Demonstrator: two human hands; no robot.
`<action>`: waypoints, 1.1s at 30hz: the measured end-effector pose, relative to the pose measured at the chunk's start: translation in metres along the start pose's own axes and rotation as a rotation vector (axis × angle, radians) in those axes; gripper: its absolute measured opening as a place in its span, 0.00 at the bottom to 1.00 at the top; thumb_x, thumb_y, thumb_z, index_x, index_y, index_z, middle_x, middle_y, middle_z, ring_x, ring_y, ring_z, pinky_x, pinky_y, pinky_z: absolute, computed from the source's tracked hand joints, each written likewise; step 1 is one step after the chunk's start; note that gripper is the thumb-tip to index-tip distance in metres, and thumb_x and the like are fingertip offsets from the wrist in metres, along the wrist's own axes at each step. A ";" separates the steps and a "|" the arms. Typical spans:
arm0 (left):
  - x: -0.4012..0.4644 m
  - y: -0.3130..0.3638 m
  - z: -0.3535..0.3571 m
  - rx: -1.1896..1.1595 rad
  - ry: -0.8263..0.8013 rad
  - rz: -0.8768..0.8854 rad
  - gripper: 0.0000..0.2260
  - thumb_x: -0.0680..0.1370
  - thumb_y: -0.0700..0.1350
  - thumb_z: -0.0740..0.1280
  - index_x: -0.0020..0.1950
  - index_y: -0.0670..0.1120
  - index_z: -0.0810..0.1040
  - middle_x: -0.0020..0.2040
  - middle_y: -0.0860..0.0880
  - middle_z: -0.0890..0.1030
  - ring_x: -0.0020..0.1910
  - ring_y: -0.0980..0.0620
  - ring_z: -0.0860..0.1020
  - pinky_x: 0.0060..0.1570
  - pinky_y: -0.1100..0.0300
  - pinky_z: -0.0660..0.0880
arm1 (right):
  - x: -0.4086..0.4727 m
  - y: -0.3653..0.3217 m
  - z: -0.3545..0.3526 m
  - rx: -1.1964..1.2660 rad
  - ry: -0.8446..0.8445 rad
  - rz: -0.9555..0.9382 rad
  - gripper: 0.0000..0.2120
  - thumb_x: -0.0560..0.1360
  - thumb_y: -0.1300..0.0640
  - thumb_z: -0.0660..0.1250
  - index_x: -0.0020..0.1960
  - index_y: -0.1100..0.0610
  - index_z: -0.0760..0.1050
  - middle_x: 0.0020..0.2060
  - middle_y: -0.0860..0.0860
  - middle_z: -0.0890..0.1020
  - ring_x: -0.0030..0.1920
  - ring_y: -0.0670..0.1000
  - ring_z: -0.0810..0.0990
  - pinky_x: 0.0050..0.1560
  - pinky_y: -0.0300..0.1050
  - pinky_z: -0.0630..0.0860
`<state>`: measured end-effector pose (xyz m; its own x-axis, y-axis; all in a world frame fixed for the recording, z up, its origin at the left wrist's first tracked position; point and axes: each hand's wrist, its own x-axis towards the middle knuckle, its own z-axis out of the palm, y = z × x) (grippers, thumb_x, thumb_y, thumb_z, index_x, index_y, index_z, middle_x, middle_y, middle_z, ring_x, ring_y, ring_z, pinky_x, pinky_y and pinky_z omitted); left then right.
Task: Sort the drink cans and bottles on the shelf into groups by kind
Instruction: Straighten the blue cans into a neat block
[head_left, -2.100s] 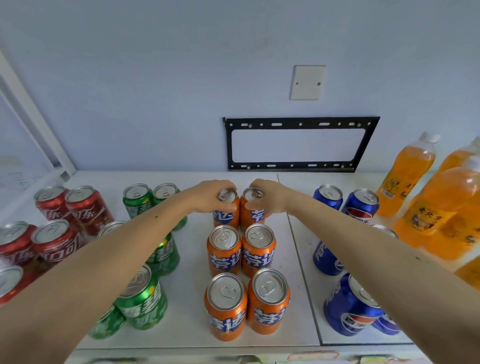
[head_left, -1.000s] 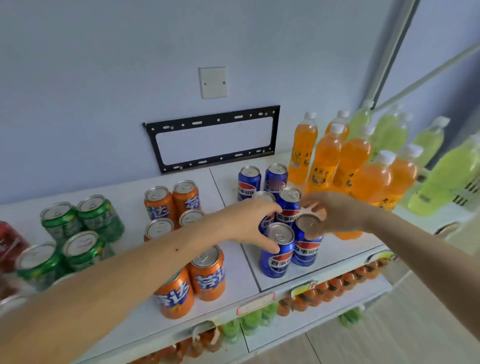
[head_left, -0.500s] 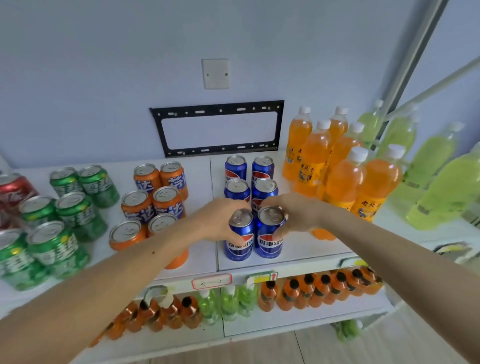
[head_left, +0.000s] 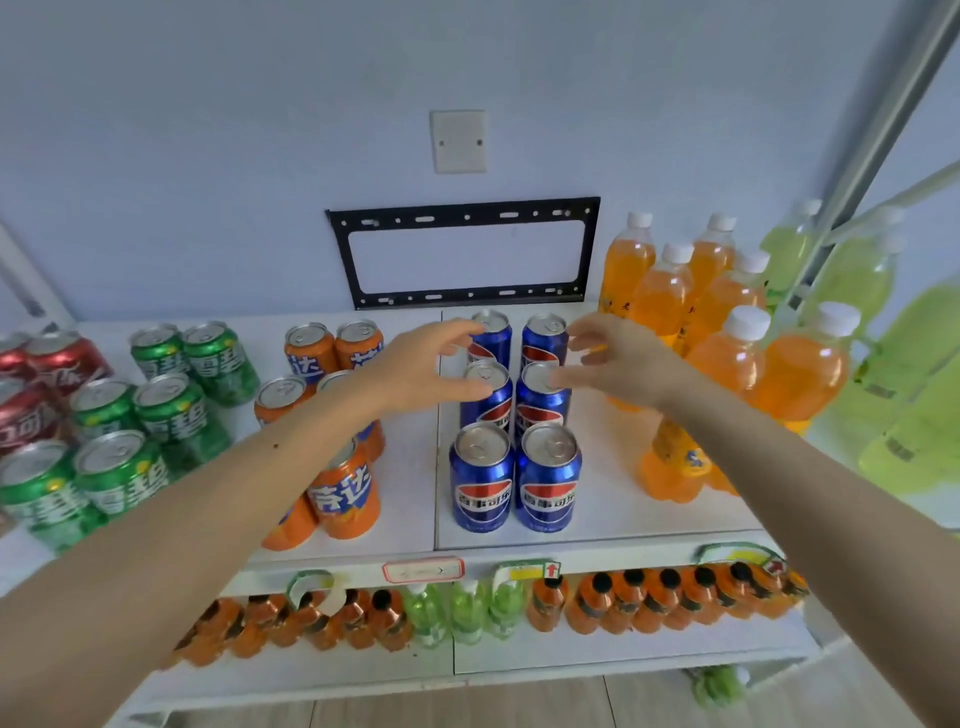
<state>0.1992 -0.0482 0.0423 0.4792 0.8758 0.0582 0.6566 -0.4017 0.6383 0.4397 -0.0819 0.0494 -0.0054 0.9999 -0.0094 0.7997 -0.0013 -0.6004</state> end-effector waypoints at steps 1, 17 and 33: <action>0.010 -0.003 0.001 0.047 -0.031 -0.002 0.36 0.72 0.53 0.74 0.76 0.53 0.62 0.72 0.51 0.69 0.70 0.52 0.68 0.64 0.55 0.70 | 0.007 0.001 0.007 -0.025 0.020 0.033 0.34 0.70 0.45 0.75 0.71 0.53 0.66 0.64 0.49 0.76 0.60 0.51 0.77 0.57 0.50 0.78; 0.083 -0.032 0.020 0.131 -0.414 0.054 0.26 0.65 0.49 0.80 0.60 0.48 0.77 0.55 0.53 0.79 0.53 0.55 0.78 0.55 0.55 0.77 | 0.061 0.013 0.031 -0.004 -0.314 0.011 0.30 0.70 0.51 0.76 0.70 0.51 0.70 0.65 0.49 0.75 0.65 0.52 0.73 0.60 0.45 0.73; 0.094 -0.029 0.000 0.021 -0.327 -0.084 0.35 0.69 0.56 0.76 0.72 0.49 0.67 0.65 0.51 0.76 0.60 0.53 0.76 0.59 0.56 0.75 | 0.067 0.009 0.019 0.086 -0.073 -0.065 0.32 0.70 0.46 0.75 0.71 0.53 0.69 0.63 0.48 0.79 0.60 0.47 0.78 0.57 0.41 0.76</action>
<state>0.2249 0.0463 0.0295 0.5822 0.7750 -0.2460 0.7119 -0.3398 0.6146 0.4352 -0.0155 0.0285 -0.1018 0.9945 -0.0244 0.7419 0.0596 -0.6679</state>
